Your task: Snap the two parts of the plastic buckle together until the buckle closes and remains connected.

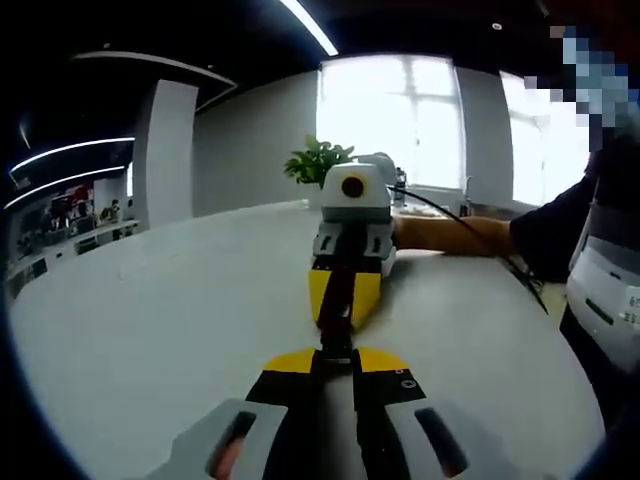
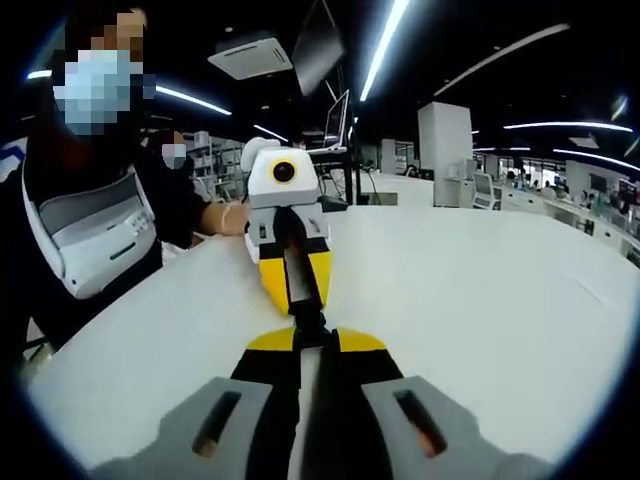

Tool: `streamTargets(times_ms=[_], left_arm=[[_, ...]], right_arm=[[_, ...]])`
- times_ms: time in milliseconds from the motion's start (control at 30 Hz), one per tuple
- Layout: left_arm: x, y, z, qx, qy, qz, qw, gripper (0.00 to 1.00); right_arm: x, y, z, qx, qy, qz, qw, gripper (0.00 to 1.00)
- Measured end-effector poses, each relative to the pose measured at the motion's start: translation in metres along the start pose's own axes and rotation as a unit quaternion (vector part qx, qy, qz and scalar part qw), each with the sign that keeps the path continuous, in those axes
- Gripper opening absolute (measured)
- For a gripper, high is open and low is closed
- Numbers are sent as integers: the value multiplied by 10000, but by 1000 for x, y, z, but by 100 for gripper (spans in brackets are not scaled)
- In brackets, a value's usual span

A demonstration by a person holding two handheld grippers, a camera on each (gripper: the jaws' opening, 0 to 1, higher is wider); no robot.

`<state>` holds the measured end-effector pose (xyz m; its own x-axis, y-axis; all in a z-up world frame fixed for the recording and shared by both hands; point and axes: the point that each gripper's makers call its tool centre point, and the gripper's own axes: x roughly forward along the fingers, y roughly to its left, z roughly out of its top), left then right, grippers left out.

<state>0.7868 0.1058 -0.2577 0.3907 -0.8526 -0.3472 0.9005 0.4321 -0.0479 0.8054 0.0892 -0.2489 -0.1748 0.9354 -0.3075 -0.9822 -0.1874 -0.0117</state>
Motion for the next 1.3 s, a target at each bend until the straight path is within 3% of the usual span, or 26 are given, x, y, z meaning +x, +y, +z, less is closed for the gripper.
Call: streamTargets(times_ms=[1300], left_arm=[[2, -3, -1, 99, -42, -151, 9998, 9]], right_arm=[[2, 5, -3, -237, 54, 136, 9996, 10]])
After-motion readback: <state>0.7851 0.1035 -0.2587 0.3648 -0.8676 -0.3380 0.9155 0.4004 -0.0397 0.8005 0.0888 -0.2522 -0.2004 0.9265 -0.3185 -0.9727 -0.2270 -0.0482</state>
